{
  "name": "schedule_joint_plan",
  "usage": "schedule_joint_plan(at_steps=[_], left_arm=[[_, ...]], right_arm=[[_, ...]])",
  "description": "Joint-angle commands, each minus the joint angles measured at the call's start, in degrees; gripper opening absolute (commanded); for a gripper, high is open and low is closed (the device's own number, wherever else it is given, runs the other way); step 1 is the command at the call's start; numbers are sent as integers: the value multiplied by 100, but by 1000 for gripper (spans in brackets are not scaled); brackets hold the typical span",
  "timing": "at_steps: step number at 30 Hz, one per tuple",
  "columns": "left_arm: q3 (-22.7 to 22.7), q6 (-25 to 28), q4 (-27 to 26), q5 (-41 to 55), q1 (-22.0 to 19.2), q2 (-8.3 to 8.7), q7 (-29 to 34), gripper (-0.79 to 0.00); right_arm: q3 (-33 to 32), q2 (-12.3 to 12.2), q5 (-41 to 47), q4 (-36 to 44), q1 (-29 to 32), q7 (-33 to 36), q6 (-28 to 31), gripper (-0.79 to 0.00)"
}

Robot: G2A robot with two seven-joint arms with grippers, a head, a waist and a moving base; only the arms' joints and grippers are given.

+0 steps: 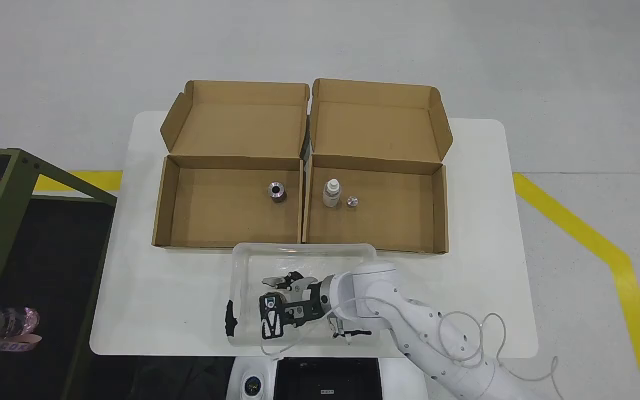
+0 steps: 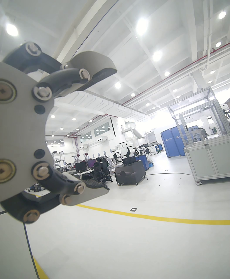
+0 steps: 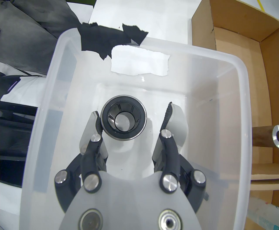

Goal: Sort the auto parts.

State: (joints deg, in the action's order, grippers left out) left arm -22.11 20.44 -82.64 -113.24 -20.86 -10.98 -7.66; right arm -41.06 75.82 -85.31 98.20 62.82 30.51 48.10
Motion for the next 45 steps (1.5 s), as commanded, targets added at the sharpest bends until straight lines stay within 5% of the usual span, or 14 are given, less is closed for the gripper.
schedule_joint_plan(at_steps=[1,15,20,23,45], left_arm=[[0,0,0,0,0,0,0,0],[0,0,0,0,0,0,0,0],[0,0,0,0,0,0,0,0],[0,0,0,0,0,0,0,0],[0,0,0,0,0,0,0,0]], right_arm=[[12,5,-10,-72,-32,-49,-42,-286],[252,107,180,-566,-299,-369,-181,-302],[285,136,352,-686,-374,-457,-174,-529],[295,143,365,-708,-419,-436,-178,-782],[-493,-60,1079,316,-218,-568,-95,-785]])
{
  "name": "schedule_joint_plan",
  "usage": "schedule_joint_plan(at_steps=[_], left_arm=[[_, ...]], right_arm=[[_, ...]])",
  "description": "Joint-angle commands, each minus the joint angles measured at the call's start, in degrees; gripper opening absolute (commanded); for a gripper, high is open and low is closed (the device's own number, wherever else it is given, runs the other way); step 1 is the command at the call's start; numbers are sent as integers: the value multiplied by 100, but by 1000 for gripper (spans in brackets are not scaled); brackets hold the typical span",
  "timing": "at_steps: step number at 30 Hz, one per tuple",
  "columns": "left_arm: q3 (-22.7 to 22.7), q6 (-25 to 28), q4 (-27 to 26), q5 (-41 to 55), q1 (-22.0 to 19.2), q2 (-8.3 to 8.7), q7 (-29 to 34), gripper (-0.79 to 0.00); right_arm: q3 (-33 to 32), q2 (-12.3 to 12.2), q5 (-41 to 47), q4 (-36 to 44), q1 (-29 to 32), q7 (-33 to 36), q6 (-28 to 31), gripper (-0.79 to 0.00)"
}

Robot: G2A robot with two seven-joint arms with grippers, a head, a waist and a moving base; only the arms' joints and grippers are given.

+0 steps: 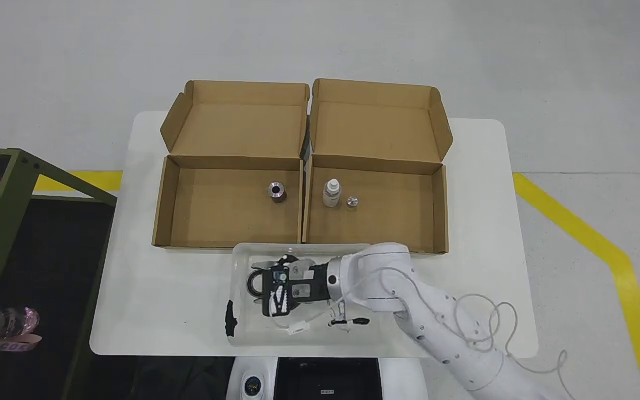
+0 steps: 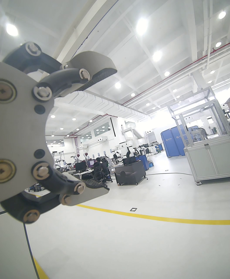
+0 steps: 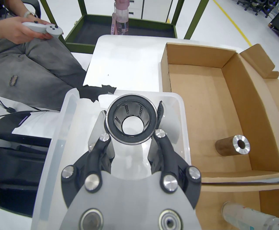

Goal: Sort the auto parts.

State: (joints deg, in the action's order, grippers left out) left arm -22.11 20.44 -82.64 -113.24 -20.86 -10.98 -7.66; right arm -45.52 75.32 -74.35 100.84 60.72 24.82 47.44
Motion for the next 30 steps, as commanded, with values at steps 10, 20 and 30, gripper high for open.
schedule_joint_plan(at_steps=[10,20,30], left_arm=[[0,0,0,0,0,0,0,0],[0,0,0,0,0,0,0,0],[0,0,0,0,0,0,0,0]], right_arm=[[-324,-58,224,355,-25,-146,-205,-785],[-365,-28,538,183,-288,-222,-412,-785],[-204,97,665,-394,-888,-257,-755,-785]])
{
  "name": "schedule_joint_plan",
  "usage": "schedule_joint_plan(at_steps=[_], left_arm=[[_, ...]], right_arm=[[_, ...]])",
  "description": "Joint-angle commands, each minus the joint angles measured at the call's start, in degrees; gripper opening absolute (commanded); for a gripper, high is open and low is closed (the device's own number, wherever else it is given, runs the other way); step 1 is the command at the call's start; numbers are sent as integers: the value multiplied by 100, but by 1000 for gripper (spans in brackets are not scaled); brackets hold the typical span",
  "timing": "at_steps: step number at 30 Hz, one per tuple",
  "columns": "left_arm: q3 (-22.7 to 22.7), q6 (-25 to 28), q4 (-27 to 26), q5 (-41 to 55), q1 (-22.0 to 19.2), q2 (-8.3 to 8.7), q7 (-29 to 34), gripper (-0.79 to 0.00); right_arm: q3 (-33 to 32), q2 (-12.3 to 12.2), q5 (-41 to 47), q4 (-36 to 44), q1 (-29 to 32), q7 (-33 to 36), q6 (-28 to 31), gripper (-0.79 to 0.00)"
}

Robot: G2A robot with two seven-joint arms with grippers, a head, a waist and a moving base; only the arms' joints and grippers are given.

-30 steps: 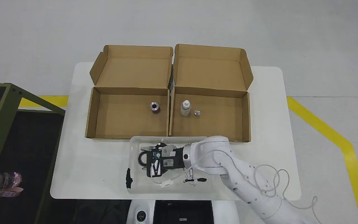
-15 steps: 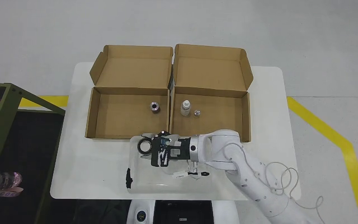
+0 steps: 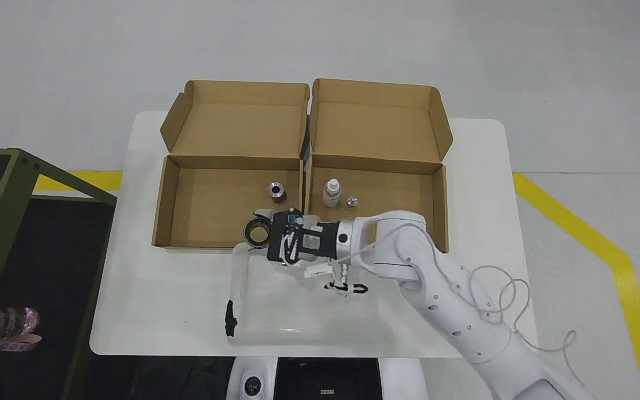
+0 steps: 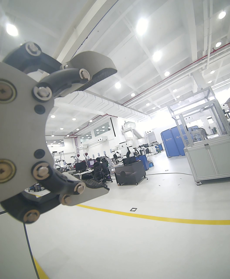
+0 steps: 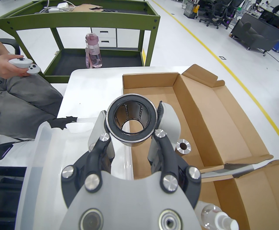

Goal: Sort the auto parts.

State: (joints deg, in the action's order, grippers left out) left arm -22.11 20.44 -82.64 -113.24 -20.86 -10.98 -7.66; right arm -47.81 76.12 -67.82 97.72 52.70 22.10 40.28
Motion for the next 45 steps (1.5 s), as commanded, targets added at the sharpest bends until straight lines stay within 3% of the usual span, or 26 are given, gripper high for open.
schedule_joint_plan(at_steps=[1,17,34,45], left_arm=[[0,0,0,0,0,0,0,0],[0,0,0,0,0,0,0,0],[0,0,0,0,0,0,0,0],[0,0,0,0,0,0,0,0]], right_arm=[[55,36,25,-155,-160,23,-80,-785],[624,338,-47,-1367,-1071,302,-456,-785],[1094,598,-338,-2114,-1419,697,-684,-785],[1267,737,-421,-2637,-1519,629,-612,-659]])
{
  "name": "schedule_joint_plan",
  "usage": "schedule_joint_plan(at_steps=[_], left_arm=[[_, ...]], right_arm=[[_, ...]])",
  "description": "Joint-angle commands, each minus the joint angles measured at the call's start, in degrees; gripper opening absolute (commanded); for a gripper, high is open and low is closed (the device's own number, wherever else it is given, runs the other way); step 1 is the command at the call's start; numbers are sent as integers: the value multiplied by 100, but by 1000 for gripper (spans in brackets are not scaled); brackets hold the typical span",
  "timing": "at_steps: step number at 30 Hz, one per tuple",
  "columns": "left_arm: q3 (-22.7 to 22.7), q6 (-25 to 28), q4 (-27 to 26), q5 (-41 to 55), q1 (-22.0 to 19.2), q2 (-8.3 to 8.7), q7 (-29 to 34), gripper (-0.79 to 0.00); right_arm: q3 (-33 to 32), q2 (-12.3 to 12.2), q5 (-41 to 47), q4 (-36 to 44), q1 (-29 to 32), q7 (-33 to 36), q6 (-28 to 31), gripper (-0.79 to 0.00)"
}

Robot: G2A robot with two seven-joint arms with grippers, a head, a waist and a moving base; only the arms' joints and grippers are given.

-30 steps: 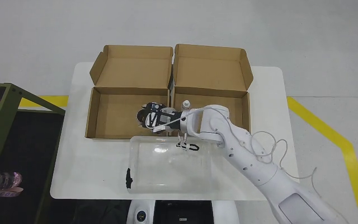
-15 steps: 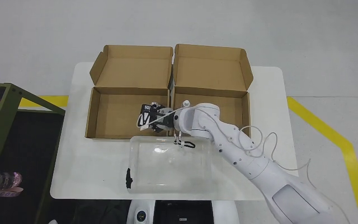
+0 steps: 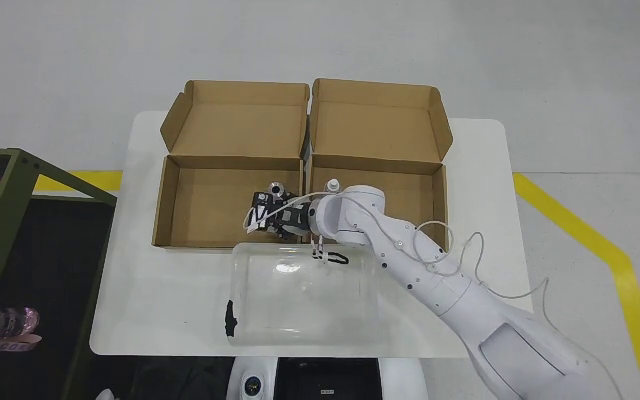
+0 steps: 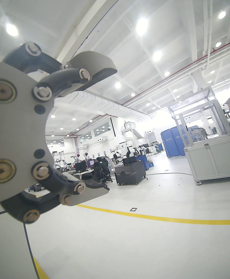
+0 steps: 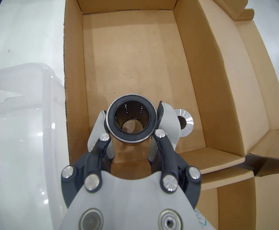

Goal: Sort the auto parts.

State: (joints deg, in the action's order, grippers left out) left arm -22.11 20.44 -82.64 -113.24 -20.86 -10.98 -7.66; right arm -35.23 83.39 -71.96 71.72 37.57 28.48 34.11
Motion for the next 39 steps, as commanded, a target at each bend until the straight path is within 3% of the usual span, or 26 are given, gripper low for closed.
schedule_joint_plan(at_steps=[1,8,17,20,31,39], left_arm=[[0,0,0,0,0,0,0,0],[0,0,0,0,0,0,0,0],[0,0,0,0,0,0,0,0],[0,0,0,0,0,0,0,0],[0,0,0,0,0,0,0,0],[0,0,0,0,0,0,0,0]], right_arm=[[18,20,-12,-69,-12,-15,18,-640],[33,75,-44,-223,-46,-29,71,-449],[-69,87,-73,-187,-19,-113,166,-397],[-174,63,-78,-18,4,-138,197,-314],[-663,-54,74,867,191,-166,316,-283],[-1269,-257,117,1929,675,-77,473,-228]])
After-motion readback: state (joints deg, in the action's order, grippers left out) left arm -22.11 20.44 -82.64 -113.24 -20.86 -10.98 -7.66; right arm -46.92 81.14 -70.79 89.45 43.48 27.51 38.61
